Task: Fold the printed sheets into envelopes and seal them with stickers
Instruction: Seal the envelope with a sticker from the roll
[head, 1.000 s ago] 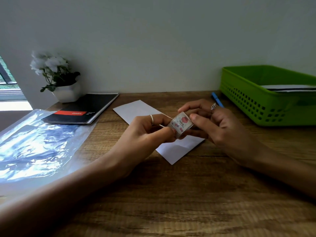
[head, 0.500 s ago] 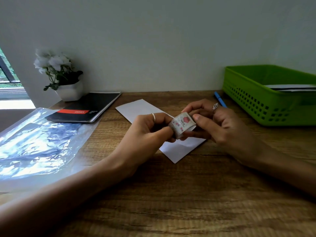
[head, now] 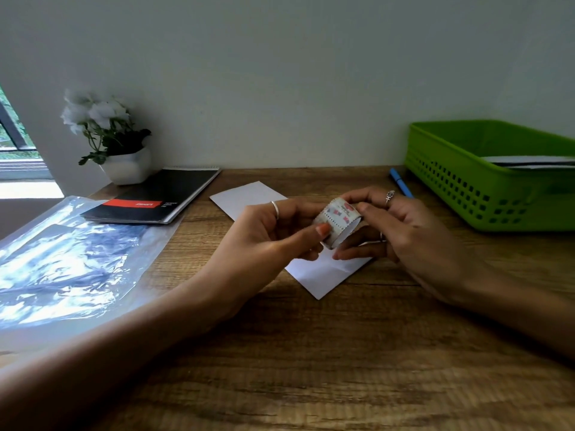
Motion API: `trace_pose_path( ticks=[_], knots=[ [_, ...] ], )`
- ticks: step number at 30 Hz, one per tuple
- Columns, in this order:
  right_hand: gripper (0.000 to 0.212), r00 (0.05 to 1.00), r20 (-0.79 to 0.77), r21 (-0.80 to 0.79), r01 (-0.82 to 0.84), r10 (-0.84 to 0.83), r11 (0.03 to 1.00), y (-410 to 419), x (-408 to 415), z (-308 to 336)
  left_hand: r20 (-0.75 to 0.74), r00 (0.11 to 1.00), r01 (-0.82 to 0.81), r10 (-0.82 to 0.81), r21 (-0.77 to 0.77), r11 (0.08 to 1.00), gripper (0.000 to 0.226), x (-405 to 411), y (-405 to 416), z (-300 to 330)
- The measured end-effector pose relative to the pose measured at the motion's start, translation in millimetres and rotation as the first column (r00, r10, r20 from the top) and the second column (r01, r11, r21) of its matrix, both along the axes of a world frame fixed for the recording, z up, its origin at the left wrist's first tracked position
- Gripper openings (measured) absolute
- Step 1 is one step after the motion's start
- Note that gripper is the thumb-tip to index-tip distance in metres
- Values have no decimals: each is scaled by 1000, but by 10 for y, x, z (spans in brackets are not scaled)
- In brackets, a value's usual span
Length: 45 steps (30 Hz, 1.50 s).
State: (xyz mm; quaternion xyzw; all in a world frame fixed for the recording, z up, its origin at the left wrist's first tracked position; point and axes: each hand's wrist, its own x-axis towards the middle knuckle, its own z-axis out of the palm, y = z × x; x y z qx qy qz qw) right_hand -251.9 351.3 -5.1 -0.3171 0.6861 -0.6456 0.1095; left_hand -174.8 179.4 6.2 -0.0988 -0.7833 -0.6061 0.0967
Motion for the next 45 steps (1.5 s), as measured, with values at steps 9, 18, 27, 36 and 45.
trace_pose_path(
  ticks=[9,18,27,36,45],
  knots=[
    [40,808,-580,207,268,-103,941,23,116,-49,-2,996,-92,92,-12,996,23,18,2,22],
    [62,671,-741,244,266,3,932,12,96,-90,16,998,-63,62,41,997,24,29,19,13],
    [52,893,-449,198,89,10,976,21,106,2,-29,999,18,-20,-69,997,24,3,-31,59],
    [39,984,-179,30,-5,10,1000,38,33,3,-84,995,29,-48,-222,975,27,-15,-46,35],
    [38,970,-242,75,20,-1,997,34,44,12,-3,999,44,-45,-115,992,26,-38,-34,26]
  ],
)
